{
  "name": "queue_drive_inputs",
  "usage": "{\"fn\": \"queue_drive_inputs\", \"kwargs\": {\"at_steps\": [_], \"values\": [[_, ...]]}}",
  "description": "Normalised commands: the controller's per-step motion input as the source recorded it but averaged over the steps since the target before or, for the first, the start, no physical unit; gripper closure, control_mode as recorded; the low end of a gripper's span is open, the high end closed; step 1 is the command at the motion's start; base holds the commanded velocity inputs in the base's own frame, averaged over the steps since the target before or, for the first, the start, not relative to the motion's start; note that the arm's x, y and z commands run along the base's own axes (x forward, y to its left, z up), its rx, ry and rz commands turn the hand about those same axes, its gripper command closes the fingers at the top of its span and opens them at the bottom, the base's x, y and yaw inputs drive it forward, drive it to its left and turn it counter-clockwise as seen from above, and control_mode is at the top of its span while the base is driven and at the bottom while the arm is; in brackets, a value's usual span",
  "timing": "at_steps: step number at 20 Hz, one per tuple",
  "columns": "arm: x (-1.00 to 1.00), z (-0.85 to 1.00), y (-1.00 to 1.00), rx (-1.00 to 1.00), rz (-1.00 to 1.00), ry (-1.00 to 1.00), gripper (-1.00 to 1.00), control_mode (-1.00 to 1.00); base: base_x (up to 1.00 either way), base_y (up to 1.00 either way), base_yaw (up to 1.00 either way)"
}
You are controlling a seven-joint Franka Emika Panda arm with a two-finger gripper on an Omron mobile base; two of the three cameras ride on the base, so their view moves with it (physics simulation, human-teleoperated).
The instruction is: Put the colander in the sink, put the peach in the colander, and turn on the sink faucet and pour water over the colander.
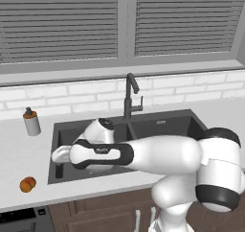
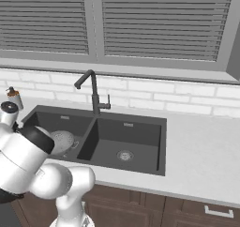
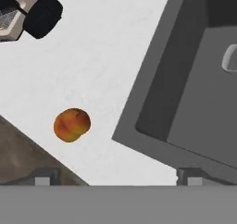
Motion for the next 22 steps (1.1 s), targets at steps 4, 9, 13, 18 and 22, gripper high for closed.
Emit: {"fn": "queue_drive_inputs", "kwargs": {"at_steps": [4, 9, 13, 18, 22], "values": [[-0.41, 0.22, 0.53, 0.12, -0.18, 0.16, -1.0, -1.0, 0.0, 0.0, 0.0], [-0.15, 0.51, 0.35, 0.01, -0.21, 0.46, -1.0, -1.0, 0.0, 0.0, 0.0], [-0.13, 0.51, 0.23, 0.0, -0.21, 0.59, -1.0, -1.0, 0.0, 0.0, 0.0], [-0.03, 0.09, 0.24, -0.2, -0.12, 0.49, -1.0, -1.0, 0.0, 0.0, 0.0], [0.02, -0.16, 0.29, -0.59, -0.01, 0.07, -1.0, -1.0, 0.0, 0.0, 0.0]]}}
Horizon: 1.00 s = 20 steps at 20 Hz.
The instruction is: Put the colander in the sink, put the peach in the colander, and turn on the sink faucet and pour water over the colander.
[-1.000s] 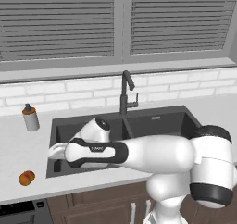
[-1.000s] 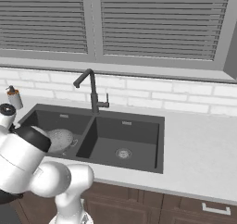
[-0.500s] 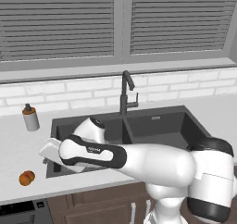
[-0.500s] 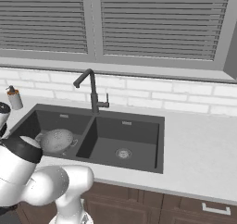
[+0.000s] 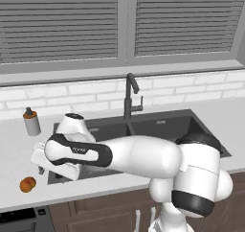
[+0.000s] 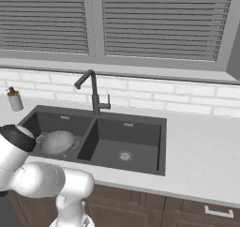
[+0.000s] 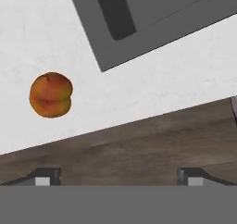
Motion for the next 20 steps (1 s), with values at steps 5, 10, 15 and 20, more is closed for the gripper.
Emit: {"fn": "queue_drive_inputs", "kwargs": {"at_steps": [5, 10, 15, 20], "values": [[0.1, -0.13, 0.23, -0.67, -0.02, 0.06, -1.0, -1.0, 0.0, 0.0, 0.0], [0.11, 0.01, 0.18, -0.32, 0.0, -0.01, -1.0, -1.0, 0.0, 0.0, 0.0], [0.0, 0.0, 0.1, -0.1, 0.0, -0.15, -1.0, -1.0, 0.0, 0.0, 0.0], [0.0, -0.03, 0.03, 0.0, 0.0, -0.22, -1.0, -1.0, 0.0, 0.0, 0.0]]}}
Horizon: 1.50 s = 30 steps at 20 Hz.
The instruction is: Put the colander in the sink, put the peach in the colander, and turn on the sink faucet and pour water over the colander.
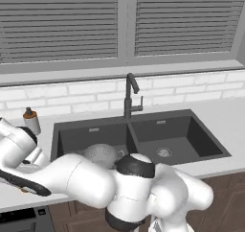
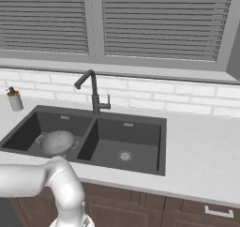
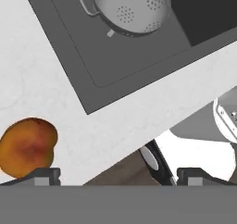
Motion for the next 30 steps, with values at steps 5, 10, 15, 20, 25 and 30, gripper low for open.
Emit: {"fn": "queue_drive_inputs", "kwargs": {"at_steps": [5, 10, 15, 20, 25, 30], "values": [[0.07, 0.0, 0.0, 0.05, 0.0, -0.2, -1.0, -1.0, 0.0, 0.0, 0.0], [0.02, -0.15, -0.02, 0.15, 0.04, -0.07, -1.0, -1.0, 0.0, 0.0, 0.0], [0.0, -0.38, -0.09, 0.26, 0.07, 0.0, -1.0, -1.0, 0.0, 0.0, 0.0], [0.0, -0.25, -0.04, 0.24, 0.08, -0.04, -1.0, -1.0, 0.0, 0.0, 0.0], [0.08, -0.01, -0.01, 0.05, 0.09, -0.05, -1.0, -1.0, 0.0, 0.0, 0.0], [0.15, -0.02, 0.01, 0.04, 0.07, 0.0, -1.0, -1.0, 0.0, 0.0, 0.0]]}}
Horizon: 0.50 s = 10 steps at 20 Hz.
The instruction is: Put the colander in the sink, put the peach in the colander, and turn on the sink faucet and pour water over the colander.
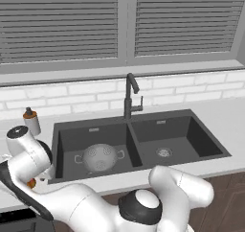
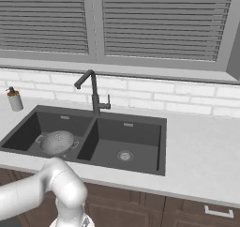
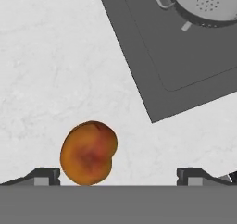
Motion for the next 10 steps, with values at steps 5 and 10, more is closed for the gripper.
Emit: {"fn": "queue_drive_inputs", "kwargs": {"at_steps": [5, 10], "values": [[0.18, -0.03, 0.0, 0.19, 0.07, 0.02, -1.0, -1.0, 0.0, 0.0, 0.0], [0.16, -0.18, 0.12, 0.17, 0.05, 0.0, -1.0, -1.0, 0.0, 0.0, 0.0]]}}
